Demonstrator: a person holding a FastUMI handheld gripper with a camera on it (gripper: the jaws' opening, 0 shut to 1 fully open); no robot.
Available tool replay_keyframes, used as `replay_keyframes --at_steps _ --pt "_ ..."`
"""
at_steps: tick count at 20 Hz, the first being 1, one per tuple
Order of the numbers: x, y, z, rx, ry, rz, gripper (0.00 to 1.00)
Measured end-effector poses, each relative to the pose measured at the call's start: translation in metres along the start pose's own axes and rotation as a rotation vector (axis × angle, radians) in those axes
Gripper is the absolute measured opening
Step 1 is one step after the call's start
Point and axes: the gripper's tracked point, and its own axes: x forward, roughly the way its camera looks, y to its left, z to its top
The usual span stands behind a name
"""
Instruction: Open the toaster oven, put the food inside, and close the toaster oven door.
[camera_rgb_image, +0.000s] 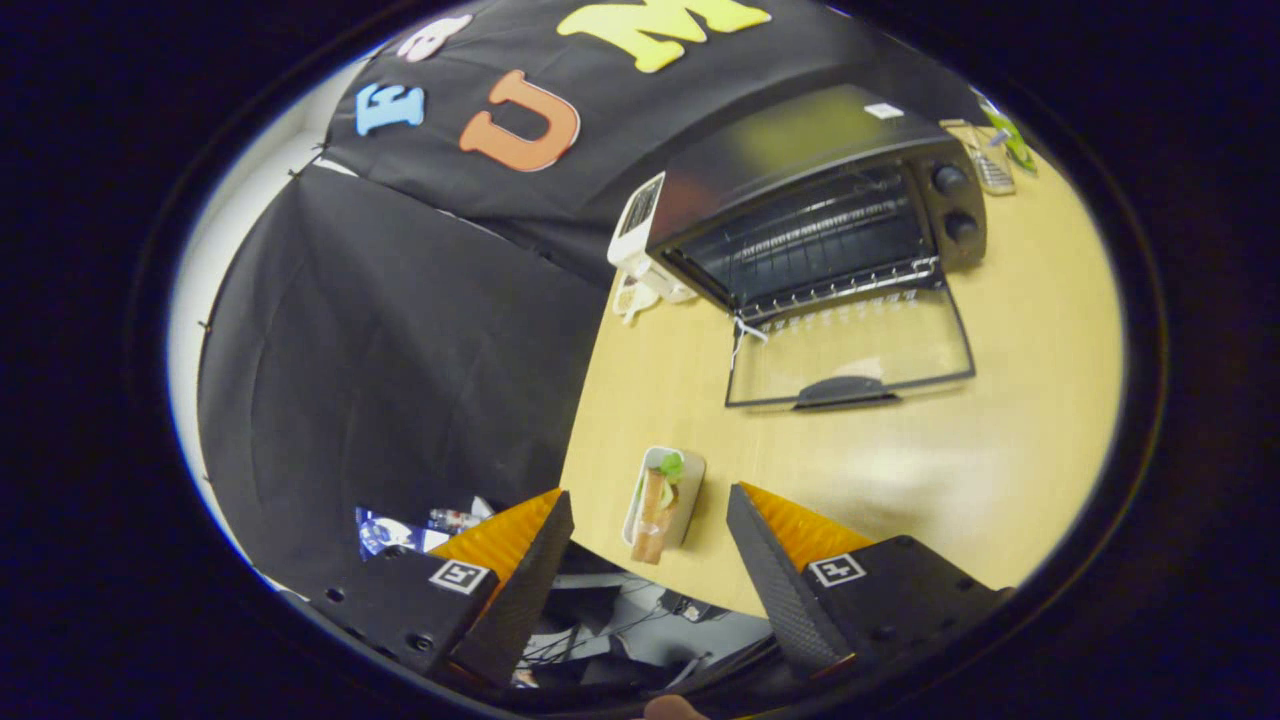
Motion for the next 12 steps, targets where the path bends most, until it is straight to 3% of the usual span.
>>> replay_keyframes --at_steps 4,8,12 --pt "0.047 0.008 -0.034 0.078 0.131 0.057 1.0" --pt "0.086 -0.005 -0.059 0.059 0.22 0.022 0.98" --pt "0.114 -0.017 -0.067 0.134 0.243 0.001 0.94"
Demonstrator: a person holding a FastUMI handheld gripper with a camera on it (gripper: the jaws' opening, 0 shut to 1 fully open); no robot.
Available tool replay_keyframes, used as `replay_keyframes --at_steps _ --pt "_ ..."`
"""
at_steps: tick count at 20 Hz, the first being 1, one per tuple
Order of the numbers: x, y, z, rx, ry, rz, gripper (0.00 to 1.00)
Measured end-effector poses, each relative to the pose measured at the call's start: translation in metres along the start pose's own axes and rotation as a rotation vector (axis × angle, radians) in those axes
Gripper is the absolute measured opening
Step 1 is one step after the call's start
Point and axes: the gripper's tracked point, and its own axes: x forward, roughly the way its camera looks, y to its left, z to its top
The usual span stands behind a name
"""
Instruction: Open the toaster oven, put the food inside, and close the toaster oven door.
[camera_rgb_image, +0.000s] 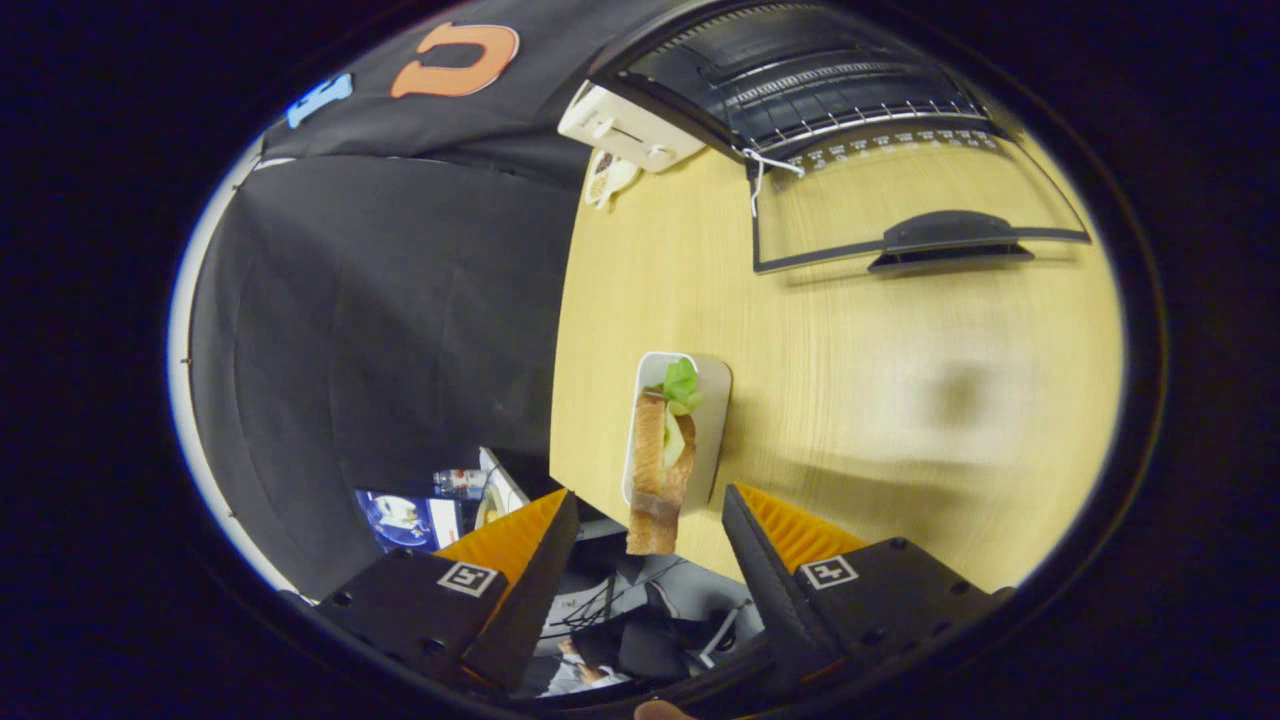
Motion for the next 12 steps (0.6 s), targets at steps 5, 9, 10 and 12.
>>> replay_keyframes --at_steps 5,9,10,12 --pt "0.02 -0.006 0.0 0.031 0.038 -0.001 0.8" --pt "0.02 0.002 -0.002 0.056 0.044 0.04 0.54" --pt "0.021 0.001 -0.002 0.057 0.049 0.038 0.46" --pt "0.019 0.003 -0.001 0.052 0.054 0.047 0.38"
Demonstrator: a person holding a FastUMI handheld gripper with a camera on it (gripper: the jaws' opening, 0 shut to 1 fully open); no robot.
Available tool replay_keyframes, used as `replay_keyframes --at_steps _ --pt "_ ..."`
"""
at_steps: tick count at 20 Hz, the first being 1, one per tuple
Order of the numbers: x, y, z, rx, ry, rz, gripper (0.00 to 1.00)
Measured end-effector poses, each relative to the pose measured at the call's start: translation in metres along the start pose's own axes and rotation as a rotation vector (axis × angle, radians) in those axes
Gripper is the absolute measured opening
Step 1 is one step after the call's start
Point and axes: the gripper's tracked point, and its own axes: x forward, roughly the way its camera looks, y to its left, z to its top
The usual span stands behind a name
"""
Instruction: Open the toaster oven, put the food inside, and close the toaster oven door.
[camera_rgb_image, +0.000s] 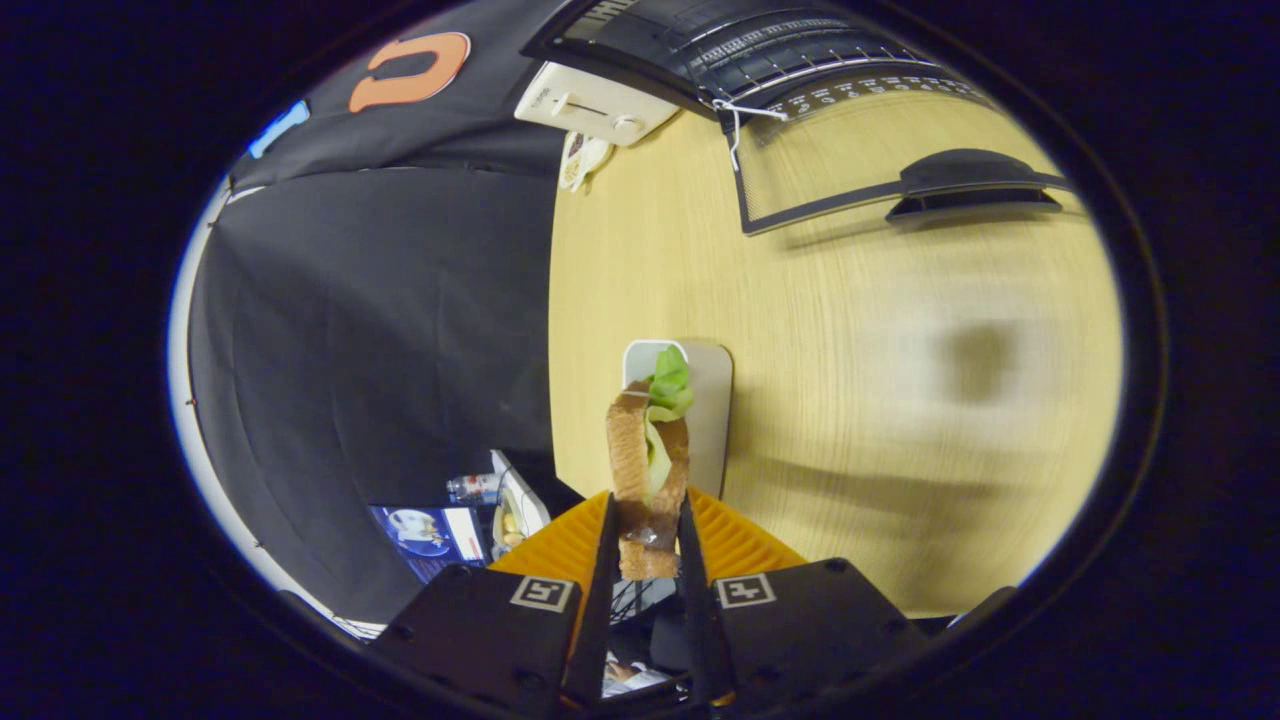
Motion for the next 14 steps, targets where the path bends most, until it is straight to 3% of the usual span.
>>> replay_keyframes --at_steps 3,8,14 --pt "-0.009 0.006 0.003 -0.02 -0.009 0.022 0.32" --pt "-0.051 0.039 -0.004 -0.002 -0.026 0.142 0.31" --pt "-0.127 0.072 0.031 0.034 -0.198 0.281 0.31"
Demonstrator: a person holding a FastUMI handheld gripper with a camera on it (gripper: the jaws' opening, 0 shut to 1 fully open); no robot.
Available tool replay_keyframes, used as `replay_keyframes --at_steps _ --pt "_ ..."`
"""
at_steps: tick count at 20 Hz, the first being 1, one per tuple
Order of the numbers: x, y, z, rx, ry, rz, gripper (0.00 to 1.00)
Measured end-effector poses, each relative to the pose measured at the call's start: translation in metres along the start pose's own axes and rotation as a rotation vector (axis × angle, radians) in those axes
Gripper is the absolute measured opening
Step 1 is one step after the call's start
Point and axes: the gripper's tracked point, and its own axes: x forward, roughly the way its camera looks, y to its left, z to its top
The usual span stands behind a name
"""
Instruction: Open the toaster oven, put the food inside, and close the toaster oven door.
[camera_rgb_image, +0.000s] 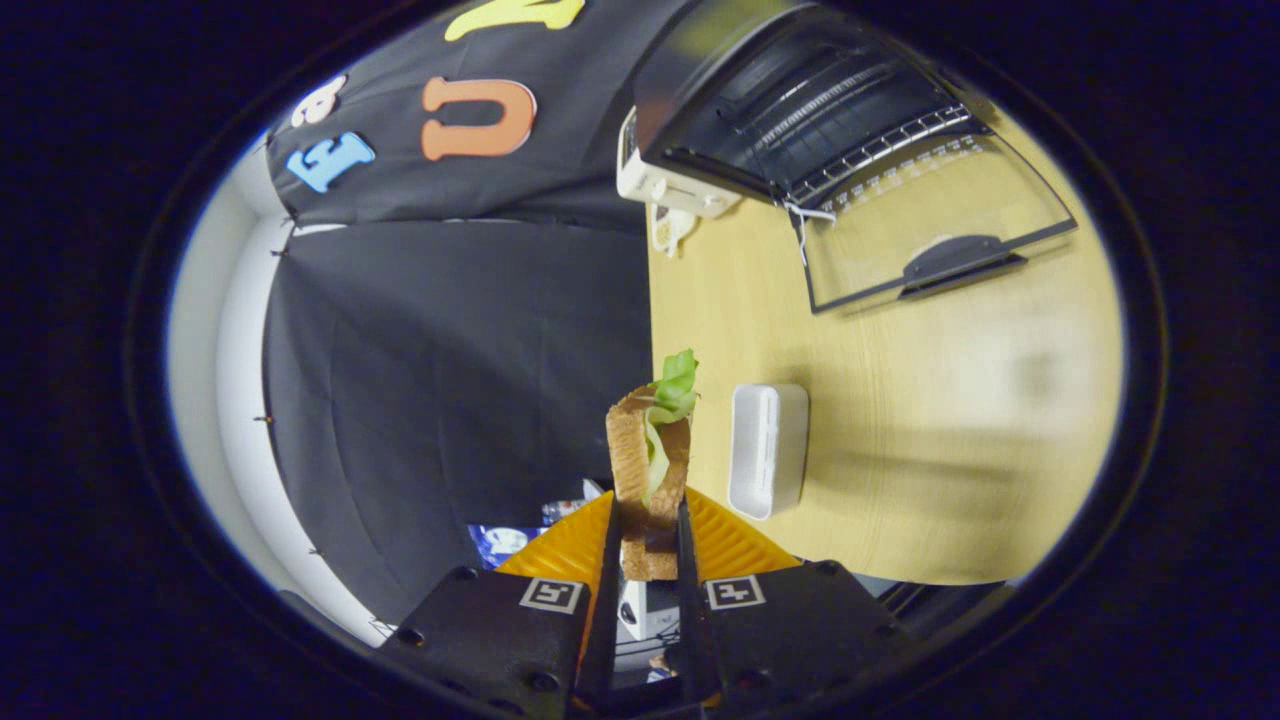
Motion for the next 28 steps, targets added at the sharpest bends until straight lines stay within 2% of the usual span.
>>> replay_keyframes --at_steps 3,9,13,17,21,25,28 --pt "-0.029 0.001 0.036 0.006 -0.122 0.023 0.31" --pt "-0.063 -0.039 0.11 0.103 -0.363 0.032 0.31" --pt "-0.057 -0.071 0.16 0.157 -0.498 0.038 0.31" --pt "-0.045 -0.092 0.198 0.153 -0.598 0.024 0.31" --pt "-0.036 -0.113 0.235 0.204 -0.731 0.056 0.31" --pt "-0.03 -0.126 0.274 0.315 -0.857 0.126 0.31" --pt "-0.018 -0.125 0.293 0.299 -0.9 0.104 0.31"
